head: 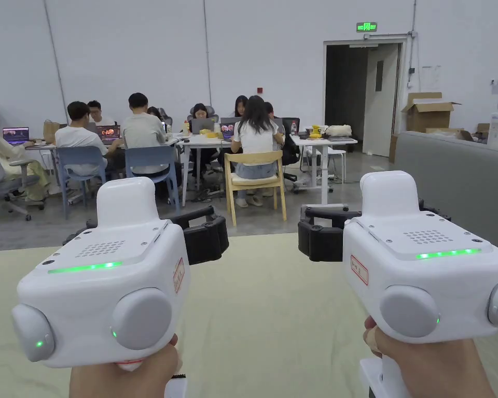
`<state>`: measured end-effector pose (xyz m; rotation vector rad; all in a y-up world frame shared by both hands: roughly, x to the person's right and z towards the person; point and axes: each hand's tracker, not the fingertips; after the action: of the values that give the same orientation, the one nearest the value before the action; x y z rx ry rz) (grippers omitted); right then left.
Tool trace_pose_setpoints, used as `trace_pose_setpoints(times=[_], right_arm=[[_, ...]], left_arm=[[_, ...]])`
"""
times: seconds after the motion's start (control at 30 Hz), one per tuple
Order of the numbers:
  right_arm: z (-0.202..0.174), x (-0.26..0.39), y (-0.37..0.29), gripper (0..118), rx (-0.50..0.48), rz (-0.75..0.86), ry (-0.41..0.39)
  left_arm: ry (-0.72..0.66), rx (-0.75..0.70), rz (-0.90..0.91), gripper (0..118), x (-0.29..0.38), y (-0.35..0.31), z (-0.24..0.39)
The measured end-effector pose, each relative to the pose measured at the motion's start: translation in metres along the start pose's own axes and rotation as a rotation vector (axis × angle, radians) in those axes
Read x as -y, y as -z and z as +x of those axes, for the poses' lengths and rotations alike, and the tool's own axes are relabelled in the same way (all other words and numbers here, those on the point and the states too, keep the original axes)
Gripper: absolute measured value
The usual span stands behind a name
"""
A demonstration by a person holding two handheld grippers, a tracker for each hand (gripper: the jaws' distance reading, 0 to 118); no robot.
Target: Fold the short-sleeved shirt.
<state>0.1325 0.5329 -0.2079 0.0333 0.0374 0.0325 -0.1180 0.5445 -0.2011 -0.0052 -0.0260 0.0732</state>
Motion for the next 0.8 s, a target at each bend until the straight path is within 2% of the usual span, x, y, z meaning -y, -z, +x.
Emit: trace_pose_setpoints(times=[0.33,0.8], right_arm=[[-0.0021,0.0010,0.0013,118,0.006,-0.006,0.005],[-0.0048,-0.0008,0.0031,118,0.007,-0.002,0.001]], left_arm=[[0.025,-0.009,0.008,118,0.0019,-0.0016,0.0008],[-0.015,-0.005,-0.001,118,-0.0013,0.0011,-0.0074]])
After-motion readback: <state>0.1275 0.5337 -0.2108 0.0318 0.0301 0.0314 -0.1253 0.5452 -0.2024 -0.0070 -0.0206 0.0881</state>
